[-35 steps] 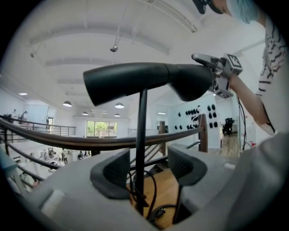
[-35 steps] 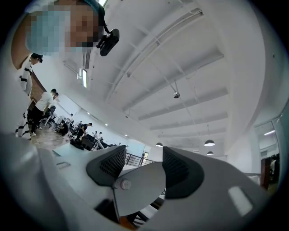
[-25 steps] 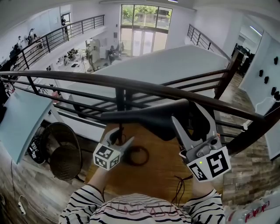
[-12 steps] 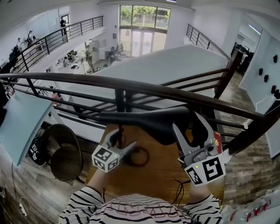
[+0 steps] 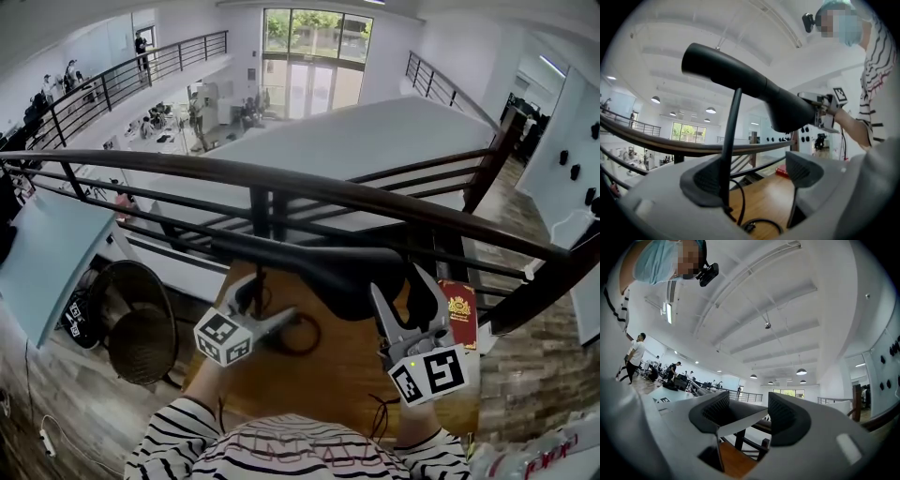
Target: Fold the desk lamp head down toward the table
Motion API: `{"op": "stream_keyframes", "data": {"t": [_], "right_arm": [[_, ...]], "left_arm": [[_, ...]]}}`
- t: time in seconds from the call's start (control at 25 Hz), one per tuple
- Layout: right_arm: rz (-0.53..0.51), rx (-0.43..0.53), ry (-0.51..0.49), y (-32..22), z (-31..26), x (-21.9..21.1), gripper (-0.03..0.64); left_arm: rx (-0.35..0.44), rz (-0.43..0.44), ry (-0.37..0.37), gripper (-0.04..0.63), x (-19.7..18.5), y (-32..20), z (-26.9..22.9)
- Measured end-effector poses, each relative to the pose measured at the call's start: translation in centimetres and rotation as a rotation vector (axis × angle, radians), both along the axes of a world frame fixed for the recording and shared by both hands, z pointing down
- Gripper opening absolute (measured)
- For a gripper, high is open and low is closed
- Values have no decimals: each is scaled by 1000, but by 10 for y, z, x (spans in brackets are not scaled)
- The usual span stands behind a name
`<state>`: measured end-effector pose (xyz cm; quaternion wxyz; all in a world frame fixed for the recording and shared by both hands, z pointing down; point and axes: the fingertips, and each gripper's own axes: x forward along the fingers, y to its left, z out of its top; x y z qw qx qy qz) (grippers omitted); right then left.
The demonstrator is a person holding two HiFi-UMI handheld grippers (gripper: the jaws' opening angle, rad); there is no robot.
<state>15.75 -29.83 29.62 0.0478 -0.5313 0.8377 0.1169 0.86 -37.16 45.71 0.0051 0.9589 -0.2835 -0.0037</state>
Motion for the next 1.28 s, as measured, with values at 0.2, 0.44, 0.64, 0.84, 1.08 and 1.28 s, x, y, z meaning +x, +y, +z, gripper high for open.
{"op": "stream_keyframes", "data": {"t": [0.2,0.44,0.64,0.84,1.08,1.28], "right_arm": [[-26,-124,-39,-5,37,2,255],[-59,-267,-65,-15,82,-4,241],[-112,-329,-177,-19,99,-3,245],[-135,-336,-220,-20,102,-1,249],[-134,-369,-204,-23,111,-4,249],[-135,-407,-169,-26,126,-13,238]], "left_arm": [[-4,-4,10,423,0,1,1],[-12,13,38,459,2,2,0],[-15,35,46,472,4,5,-1],[-16,49,47,469,4,6,-1],[-34,109,74,470,4,8,-2],[-55,165,128,517,1,12,-5]]}}
